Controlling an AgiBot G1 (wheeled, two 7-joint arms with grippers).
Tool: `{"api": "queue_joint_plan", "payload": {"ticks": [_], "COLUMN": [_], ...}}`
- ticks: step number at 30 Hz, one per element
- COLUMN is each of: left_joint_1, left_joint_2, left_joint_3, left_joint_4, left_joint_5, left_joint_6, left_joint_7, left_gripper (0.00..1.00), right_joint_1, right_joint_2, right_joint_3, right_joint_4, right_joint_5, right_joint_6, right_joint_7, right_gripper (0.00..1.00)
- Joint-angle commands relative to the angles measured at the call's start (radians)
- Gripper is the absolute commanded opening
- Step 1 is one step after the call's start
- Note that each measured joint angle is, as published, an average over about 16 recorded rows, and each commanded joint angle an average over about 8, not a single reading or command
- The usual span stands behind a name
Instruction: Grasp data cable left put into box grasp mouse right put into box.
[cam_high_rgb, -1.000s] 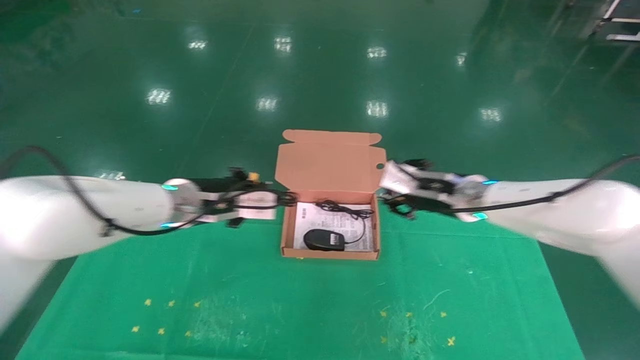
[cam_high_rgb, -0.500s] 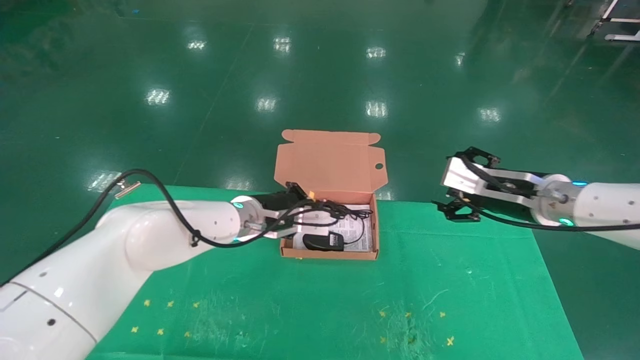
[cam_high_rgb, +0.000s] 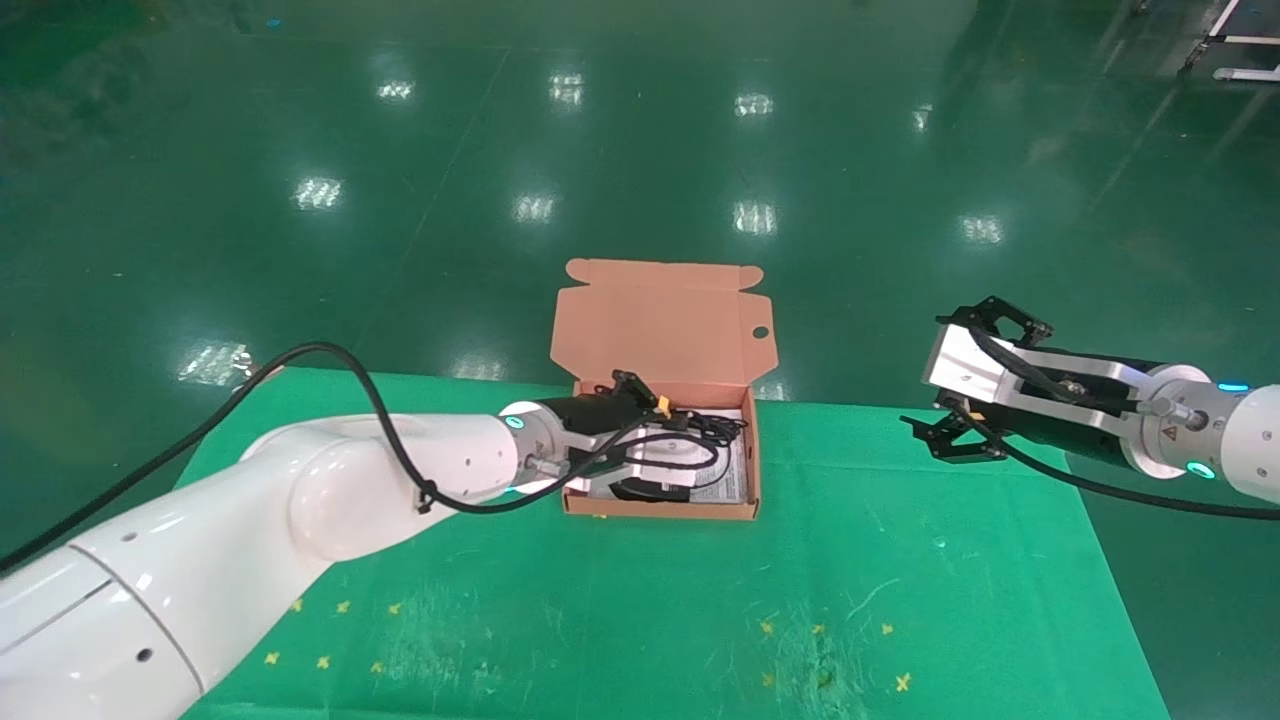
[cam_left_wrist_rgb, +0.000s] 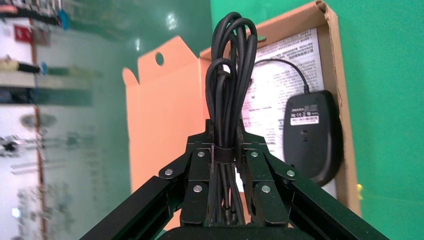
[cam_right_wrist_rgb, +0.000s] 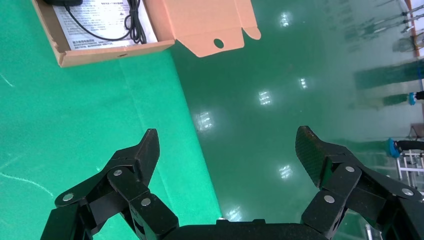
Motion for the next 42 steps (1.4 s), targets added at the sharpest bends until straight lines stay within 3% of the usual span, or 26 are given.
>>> {"api": "queue_joint_plan", "payload": {"ticks": [1,5,6,20,31,37,42], "left_joint_1": [-0.01,-0.019,-0.02,-0.023,-0.131,-0.141,-0.106], "left_joint_2": [0.0,0.0,0.0,-0.026,-0.08,-0.088,-0.132], "left_joint_3": [0.041,0.072,0.075,0.057,0.006,-0.005,-0.06], "left_joint_4": [-0.002,-0.006,-0.006,-0.03,-0.025,-0.022,-0.055], "left_joint_5": [-0.029,-0.045,-0.047,-0.05,-0.045,-0.053,-0.123], "left_joint_6": [-0.021,-0.038,-0.041,-0.036,-0.088,-0.072,-0.001], "left_joint_7": [-0.003,0.004,0.005,-0.007,-0.077,-0.092,-0.102], "left_gripper": [0.48,0.98,1.0,1.0,1.0,1.0,1.0], "right_joint_1": [0.001,0.002,0.002,0.004,0.076,0.089,0.047], "right_joint_2": [0.013,0.02,0.022,0.016,0.017,0.017,0.02], "right_joint_3": [-0.006,-0.01,-0.011,-0.009,0.019,0.036,0.102], "right_joint_4": [0.026,0.044,0.046,0.036,0.063,0.079,0.083], "right_joint_5": [-0.025,-0.043,-0.045,-0.037,-0.078,-0.083,-0.021], "right_joint_6": [0.003,0.005,0.006,0.006,0.03,-0.007,-0.076], "right_joint_7": [0.036,0.052,0.053,0.049,0.006,-0.021,-0.03], "right_gripper": [1.0,1.0,1.0,1.0,1.0,1.0,1.0]}}
